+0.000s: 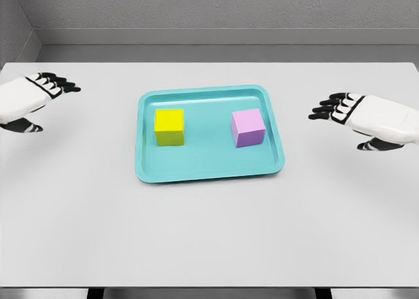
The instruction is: Push two cubes
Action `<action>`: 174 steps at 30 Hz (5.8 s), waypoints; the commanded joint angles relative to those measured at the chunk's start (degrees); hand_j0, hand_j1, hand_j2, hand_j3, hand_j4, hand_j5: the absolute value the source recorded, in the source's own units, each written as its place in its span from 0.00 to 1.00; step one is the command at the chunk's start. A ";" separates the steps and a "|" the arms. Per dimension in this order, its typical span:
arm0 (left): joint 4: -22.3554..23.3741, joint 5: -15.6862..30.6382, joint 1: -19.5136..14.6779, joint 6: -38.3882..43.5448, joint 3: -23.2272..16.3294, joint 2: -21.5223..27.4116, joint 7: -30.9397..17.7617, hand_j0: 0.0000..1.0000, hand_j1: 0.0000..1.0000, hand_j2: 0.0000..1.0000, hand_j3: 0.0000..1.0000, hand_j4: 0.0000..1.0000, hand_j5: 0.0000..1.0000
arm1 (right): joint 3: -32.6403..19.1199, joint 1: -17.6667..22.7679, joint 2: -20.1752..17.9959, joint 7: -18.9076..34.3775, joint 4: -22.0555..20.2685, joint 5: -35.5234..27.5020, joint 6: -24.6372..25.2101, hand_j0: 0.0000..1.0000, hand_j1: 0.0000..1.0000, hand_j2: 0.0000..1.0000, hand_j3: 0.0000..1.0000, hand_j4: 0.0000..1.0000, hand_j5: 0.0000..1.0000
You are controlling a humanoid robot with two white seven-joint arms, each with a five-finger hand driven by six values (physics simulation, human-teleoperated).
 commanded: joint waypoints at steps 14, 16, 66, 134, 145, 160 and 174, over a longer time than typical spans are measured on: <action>-4.06 -3.55 -6.50 0.07 -9.17 -0.57 -6.76 0.72 0.72 0.72 0.72 0.72 0.72 | -2.08 -11.95 4.64 8.48 2.14 13.54 0.08 0.98 0.98 0.98 0.98 0.98 0.98; -3.54 -3.63 -7.29 0.07 -10.04 -0.92 -6.85 0.72 0.72 0.72 0.72 0.72 0.72 | -0.50 -12.04 7.28 12.18 2.14 16.18 0.08 0.83 0.83 0.83 0.83 0.83 0.83; -1.07 -3.63 -13.45 0.07 -16.99 -10.76 -10.37 0.73 0.73 0.73 0.73 0.73 0.73 | 18.75 -24.26 26.71 13.58 20.24 19.70 0.08 0.64 0.64 0.64 0.64 0.64 0.64; 3.85 -6.09 -16.17 0.07 -17.25 -16.39 -12.48 0.74 0.74 0.74 0.74 0.74 0.74 | 22.09 -26.19 33.03 13.32 21.12 19.26 0.08 0.65 0.65 0.65 0.65 0.65 0.65; 3.85 -6.09 -16.44 0.07 -17.43 -16.39 -12.48 0.73 0.73 0.73 0.73 0.73 0.73 | 22.18 -26.28 32.86 13.41 22.70 19.35 0.08 0.65 0.65 0.65 0.65 0.65 0.65; 4.64 -6.27 -16.61 0.07 -17.78 -17.79 -12.48 0.73 0.73 0.73 0.73 0.73 0.73 | 22.18 -28.65 35.67 13.41 28.86 19.70 0.08 0.65 0.65 0.65 0.65 0.65 0.65; 4.64 -6.53 -16.61 0.07 -16.90 -14.37 -12.48 0.74 0.74 0.74 0.74 0.74 0.74 | 22.18 -29.71 39.71 13.50 32.37 21.20 0.08 0.65 0.65 0.65 0.65 0.65 0.65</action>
